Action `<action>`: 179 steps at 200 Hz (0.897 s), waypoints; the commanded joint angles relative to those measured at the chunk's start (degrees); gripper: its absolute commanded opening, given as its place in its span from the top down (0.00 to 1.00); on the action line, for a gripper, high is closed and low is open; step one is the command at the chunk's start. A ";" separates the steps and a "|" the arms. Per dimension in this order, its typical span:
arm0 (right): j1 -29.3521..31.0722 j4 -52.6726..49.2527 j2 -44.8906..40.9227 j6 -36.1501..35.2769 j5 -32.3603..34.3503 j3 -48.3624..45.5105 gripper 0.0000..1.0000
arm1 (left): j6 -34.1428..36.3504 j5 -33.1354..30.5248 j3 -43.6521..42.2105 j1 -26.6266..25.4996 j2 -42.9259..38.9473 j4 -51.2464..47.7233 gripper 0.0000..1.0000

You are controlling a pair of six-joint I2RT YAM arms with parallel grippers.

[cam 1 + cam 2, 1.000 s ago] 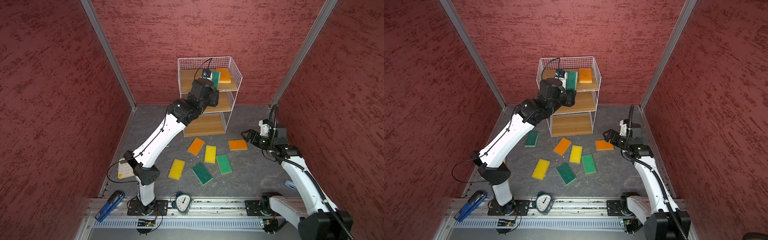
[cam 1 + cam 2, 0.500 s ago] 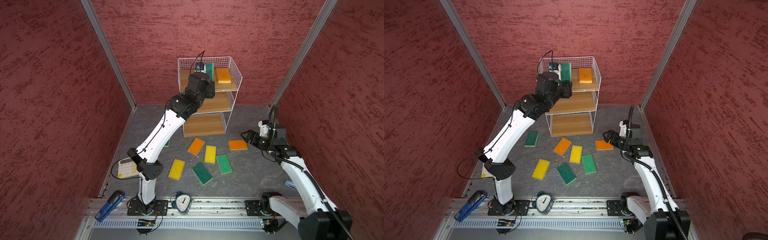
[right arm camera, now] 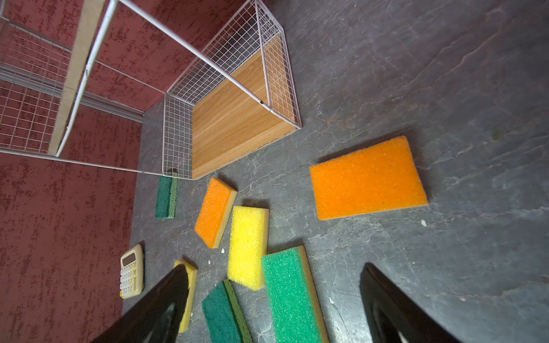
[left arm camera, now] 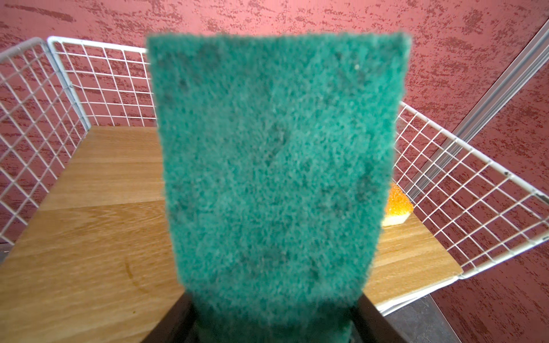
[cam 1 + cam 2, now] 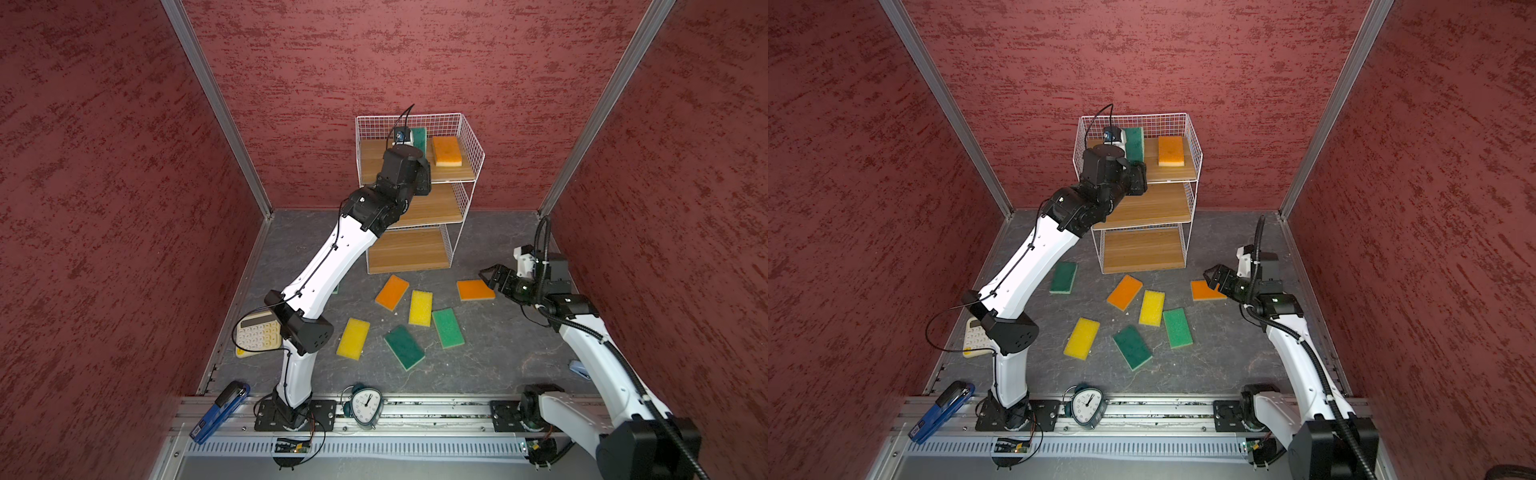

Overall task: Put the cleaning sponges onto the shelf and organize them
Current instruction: 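Lower the dark green sponge onto the top shelf beside the orange sponge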

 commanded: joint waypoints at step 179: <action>-0.21 3.27 -0.14 0.97 -1.47 -1.57 0.09 | -1.99 -4.05 5.09 1.67 7.38 0.91 0.25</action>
